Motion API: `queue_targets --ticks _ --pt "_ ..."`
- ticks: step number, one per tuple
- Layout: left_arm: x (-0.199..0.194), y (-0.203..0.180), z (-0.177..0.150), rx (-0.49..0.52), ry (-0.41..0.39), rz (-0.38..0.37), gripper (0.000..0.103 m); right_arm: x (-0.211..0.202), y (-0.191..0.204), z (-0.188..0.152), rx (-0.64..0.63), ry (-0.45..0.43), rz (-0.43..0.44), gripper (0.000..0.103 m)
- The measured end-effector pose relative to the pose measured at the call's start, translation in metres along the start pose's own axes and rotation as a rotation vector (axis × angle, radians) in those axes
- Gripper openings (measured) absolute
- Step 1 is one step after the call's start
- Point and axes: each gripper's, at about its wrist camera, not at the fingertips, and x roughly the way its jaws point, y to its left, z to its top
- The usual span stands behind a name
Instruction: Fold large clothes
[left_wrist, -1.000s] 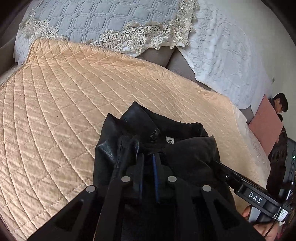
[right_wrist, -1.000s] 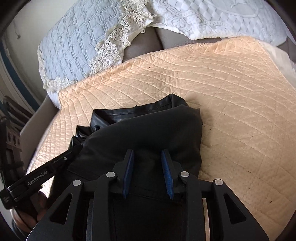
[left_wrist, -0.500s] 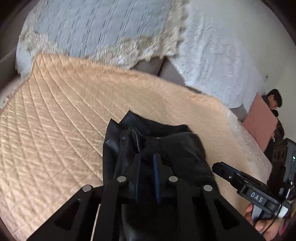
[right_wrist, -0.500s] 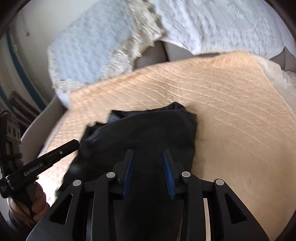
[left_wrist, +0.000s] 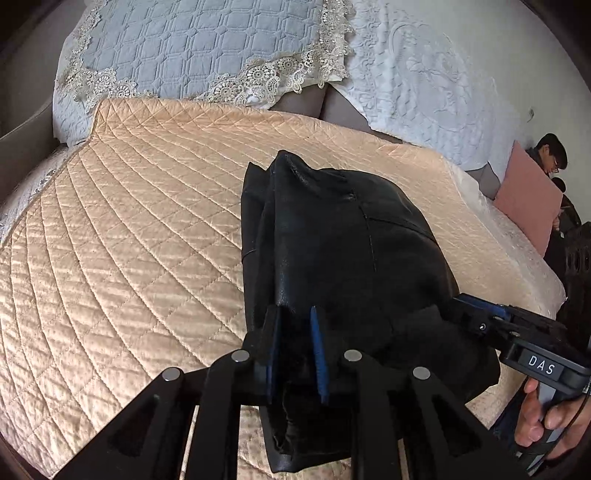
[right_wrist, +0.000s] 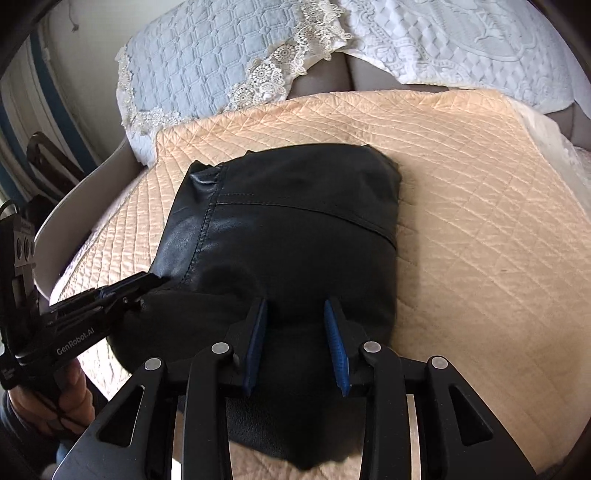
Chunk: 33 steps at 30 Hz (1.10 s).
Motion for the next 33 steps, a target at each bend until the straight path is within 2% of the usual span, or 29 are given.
queue_targets --ticks 4,6,9,18,20,33 --pt "-0.029 -0.004 0.002 0.003 -0.011 -0.019 0.02 -0.03 0.014 -0.011 -0.021 -0.045 0.03 0.033" --pt "-0.039 -0.009 -0.004 0.028 -0.017 -0.024 0.023 -0.031 0.022 -0.022 -0.043 -0.026 0.039 0.033" --pt "-0.025 -0.01 -0.02 0.056 0.044 0.013 0.029 -0.019 0.024 -0.032 -0.067 -0.001 0.025 0.034" --pt "-0.025 -0.01 -0.018 0.034 0.058 0.032 0.03 -0.031 0.029 -0.027 -0.065 0.004 -0.007 0.035" --pt "-0.029 -0.01 -0.017 0.033 0.054 0.033 0.03 -0.036 0.028 -0.029 -0.059 -0.003 -0.007 0.04" --pt "-0.046 -0.012 -0.008 0.051 0.029 0.042 0.03 -0.048 0.025 -0.018 -0.046 -0.038 -0.008 0.048"
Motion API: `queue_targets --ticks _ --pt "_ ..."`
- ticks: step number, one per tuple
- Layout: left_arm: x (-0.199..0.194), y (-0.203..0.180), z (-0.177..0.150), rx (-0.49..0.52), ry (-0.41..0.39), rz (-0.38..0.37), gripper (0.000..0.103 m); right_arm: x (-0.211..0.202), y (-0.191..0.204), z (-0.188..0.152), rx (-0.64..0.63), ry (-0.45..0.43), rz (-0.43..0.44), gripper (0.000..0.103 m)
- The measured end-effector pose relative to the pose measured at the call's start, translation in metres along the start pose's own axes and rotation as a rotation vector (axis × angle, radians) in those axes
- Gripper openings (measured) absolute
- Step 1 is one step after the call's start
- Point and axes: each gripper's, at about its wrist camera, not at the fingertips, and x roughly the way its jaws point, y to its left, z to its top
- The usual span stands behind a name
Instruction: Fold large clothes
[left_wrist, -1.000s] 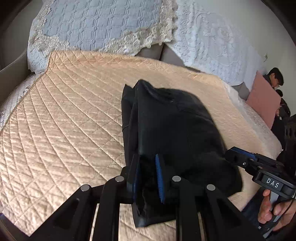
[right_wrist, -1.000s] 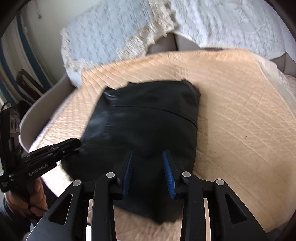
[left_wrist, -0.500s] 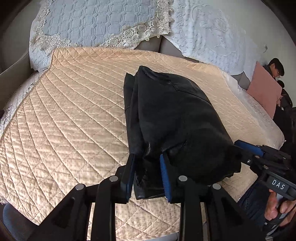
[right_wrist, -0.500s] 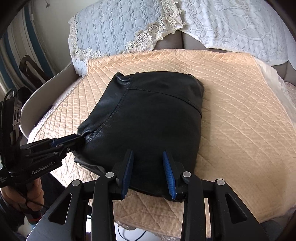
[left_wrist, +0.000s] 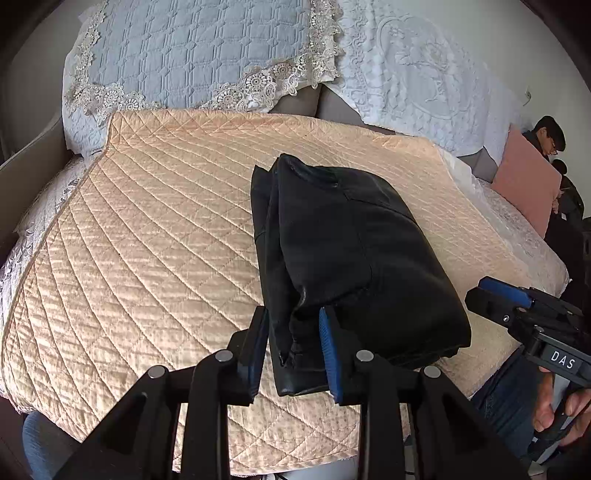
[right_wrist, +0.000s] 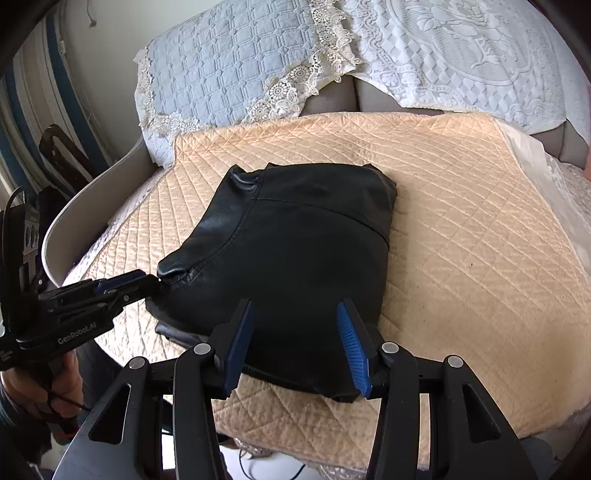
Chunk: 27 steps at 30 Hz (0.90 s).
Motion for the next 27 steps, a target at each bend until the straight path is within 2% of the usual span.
queue_targets --ticks 11,15,19,23,25,27 --pt "0.012 0.003 0.028 -0.002 -0.021 -0.006 0.031 0.012 -0.01 0.019 0.016 -0.014 0.004 0.052" --pt "0.031 0.002 0.041 0.009 -0.025 -0.018 0.031 0.021 -0.015 0.029 0.031 -0.024 0.004 0.052" --pt "0.057 0.009 0.026 0.008 0.034 -0.012 0.034 0.032 -0.014 0.045 0.007 -0.027 0.014 0.052" --pt "0.054 0.015 0.018 -0.045 0.016 -0.032 0.037 0.052 -0.003 0.068 -0.046 -0.024 0.032 0.051" --pt "0.054 0.016 0.017 -0.056 0.012 -0.035 0.037 0.069 0.006 0.084 -0.079 -0.011 0.049 0.044" --pt "0.055 0.017 0.015 -0.061 0.01 -0.038 0.038 0.087 0.016 0.098 -0.116 0.009 0.062 0.043"
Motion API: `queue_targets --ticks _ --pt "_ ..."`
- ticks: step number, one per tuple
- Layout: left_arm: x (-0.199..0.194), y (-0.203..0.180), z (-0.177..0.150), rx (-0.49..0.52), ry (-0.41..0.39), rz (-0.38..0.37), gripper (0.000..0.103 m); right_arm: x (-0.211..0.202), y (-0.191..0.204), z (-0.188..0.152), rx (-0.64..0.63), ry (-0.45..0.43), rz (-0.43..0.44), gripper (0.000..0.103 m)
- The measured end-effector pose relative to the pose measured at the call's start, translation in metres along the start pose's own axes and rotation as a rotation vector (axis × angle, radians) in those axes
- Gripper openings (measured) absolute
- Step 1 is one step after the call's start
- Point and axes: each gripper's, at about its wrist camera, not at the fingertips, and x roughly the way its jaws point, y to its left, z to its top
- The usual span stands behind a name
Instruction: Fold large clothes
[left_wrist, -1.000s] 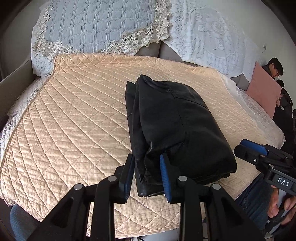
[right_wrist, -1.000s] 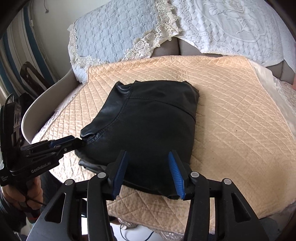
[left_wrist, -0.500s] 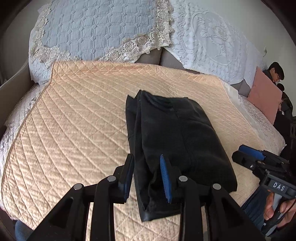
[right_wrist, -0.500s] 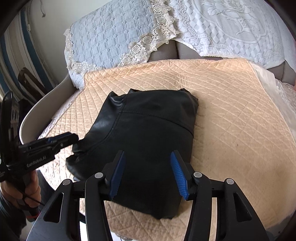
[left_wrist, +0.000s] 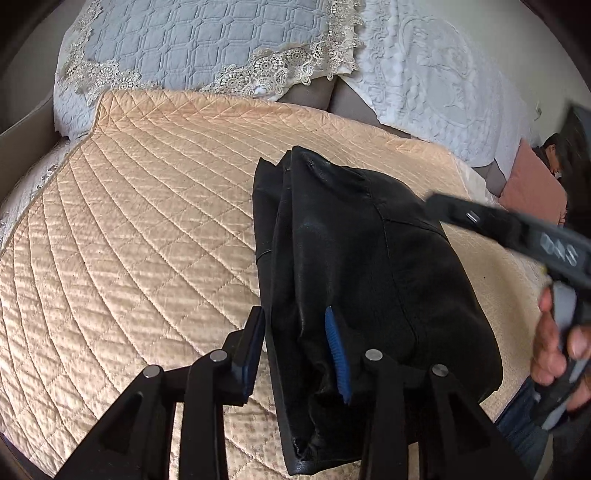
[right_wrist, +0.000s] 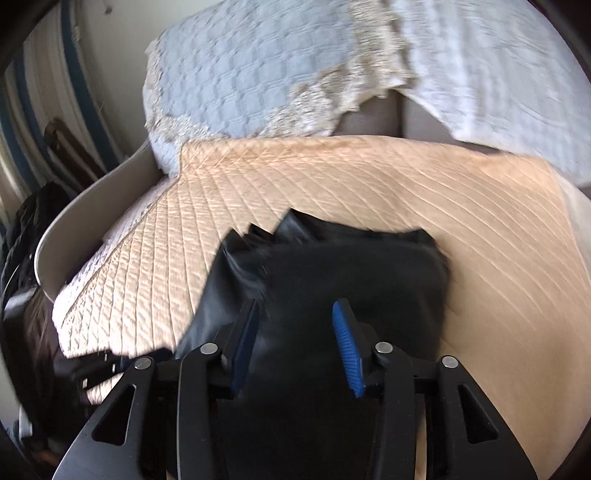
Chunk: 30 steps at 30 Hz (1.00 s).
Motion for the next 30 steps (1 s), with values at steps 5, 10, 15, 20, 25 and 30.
queue_targets --ticks 5,10,15,20,25,30 --pt "0.003 0.007 0.002 -0.032 0.006 -0.023 0.043 0.057 0.013 0.016 -0.091 0.128 -0.035 0.043" --pt "-0.006 0.018 0.021 -0.08 0.01 -0.073 0.046 0.008 -0.017 0.009 0.024 0.014 0.08 0.055" --pt "0.008 0.025 0.045 -0.13 0.021 -0.152 0.065 -0.021 -0.1 -0.04 0.299 0.006 0.114 0.069" --pt "0.04 0.027 0.047 -0.172 0.115 -0.191 0.066 -0.004 -0.146 -0.082 0.546 0.082 0.264 0.071" --pt "0.056 0.038 0.04 -0.232 0.151 -0.243 0.076 0.013 -0.143 -0.069 0.515 0.074 0.295 0.076" --pt "0.064 0.032 0.047 -0.212 0.155 -0.246 0.079 0.019 -0.142 -0.066 0.507 0.086 0.282 0.076"
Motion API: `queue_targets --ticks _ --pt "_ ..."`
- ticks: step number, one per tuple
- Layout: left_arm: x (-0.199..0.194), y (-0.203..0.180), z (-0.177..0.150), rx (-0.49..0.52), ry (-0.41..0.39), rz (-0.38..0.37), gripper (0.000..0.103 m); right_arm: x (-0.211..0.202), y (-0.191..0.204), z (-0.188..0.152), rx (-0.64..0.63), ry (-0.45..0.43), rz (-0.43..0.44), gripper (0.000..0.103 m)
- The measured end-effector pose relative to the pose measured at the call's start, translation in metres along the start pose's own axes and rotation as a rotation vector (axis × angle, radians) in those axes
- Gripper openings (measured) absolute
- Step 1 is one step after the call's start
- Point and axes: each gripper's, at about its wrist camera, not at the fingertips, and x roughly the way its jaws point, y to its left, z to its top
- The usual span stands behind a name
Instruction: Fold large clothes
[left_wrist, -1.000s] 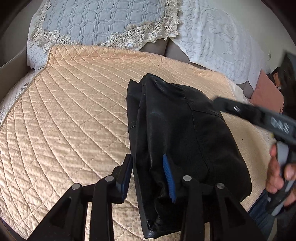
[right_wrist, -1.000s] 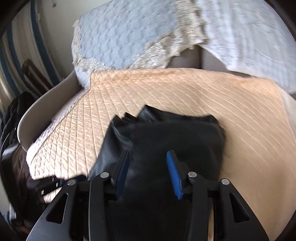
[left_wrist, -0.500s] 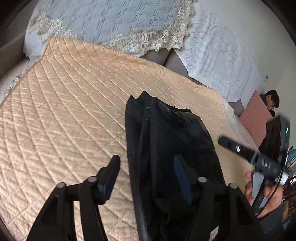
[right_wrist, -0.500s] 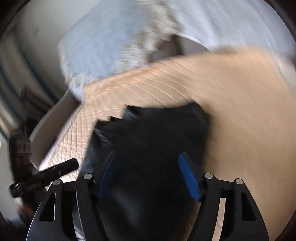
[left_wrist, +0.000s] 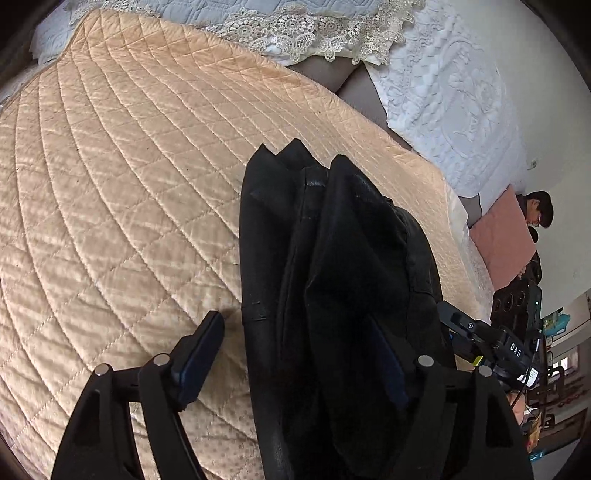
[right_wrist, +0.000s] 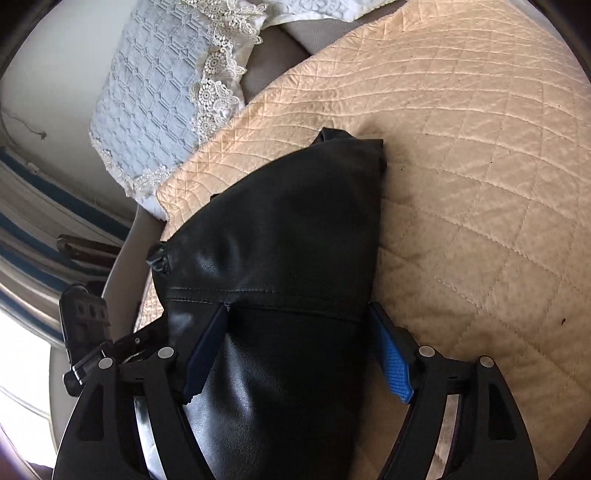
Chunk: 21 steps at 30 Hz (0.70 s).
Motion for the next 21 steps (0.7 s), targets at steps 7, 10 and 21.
queue_targets --ticks 7,10,21 --pt "0.001 -0.001 -0.007 0.041 0.025 -0.053 0.079 0.004 0.005 -0.006 -0.047 0.074 0.016 0.076" --pt "0.009 -0.002 0.004 0.033 0.037 -0.067 0.079 0.01 0.006 -0.001 -0.029 0.07 -0.01 0.076" --pt "-0.014 -0.024 0.008 0.089 -0.003 -0.018 0.025 -0.021 0.036 0.0 -0.048 0.014 -0.028 0.029"
